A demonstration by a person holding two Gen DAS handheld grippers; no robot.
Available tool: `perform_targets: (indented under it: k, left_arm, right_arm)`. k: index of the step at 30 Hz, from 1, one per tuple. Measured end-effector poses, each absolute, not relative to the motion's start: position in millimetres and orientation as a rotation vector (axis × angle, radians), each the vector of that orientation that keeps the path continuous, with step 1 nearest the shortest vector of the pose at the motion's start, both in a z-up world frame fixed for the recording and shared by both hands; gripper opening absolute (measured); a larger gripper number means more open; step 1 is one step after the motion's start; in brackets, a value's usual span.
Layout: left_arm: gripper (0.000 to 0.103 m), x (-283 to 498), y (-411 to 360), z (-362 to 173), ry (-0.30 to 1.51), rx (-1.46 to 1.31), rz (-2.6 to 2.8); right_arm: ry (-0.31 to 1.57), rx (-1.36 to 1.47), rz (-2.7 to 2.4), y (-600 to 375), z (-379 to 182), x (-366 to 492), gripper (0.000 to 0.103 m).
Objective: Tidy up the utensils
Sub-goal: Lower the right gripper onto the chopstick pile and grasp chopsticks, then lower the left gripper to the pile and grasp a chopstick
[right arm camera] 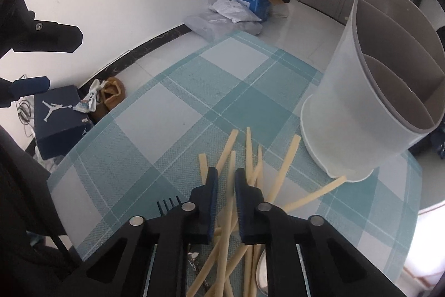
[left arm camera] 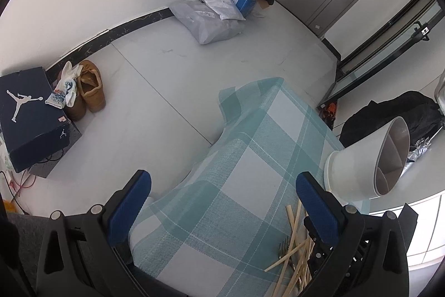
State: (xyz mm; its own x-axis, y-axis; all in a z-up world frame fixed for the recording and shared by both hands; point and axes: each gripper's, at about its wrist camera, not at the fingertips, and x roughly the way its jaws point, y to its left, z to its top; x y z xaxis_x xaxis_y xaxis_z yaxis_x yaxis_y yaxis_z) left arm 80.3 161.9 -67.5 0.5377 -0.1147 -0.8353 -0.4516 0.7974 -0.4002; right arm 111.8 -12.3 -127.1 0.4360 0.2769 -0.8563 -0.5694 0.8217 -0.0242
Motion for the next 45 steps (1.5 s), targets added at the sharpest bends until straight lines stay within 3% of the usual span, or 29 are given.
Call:
perform_targets:
  k: [17, 33, 40, 45]
  left_arm:
    - [0.102, 91, 113, -81, 1.087, -0.399, 0.105]
    - [0.102, 142, 59, -108, 1.259, -0.124, -0.042]
    - [0.100, 148, 56, -116, 1.299, -0.043, 0.066]
    - [0.092, 155, 46, -124, 1.331, -0.023, 0.057]
  right_arm:
    - [0.911, 0.122, 0.523, -113, -68, 114, 0.005]
    - [0.839, 0.367, 0.481, -203, -69, 104, 0.005]
    - [0.792, 0.388, 0.473, -222, -64, 103, 0.005]
    - [0.778, 0.411, 0.479, -227, -62, 103, 0.005]
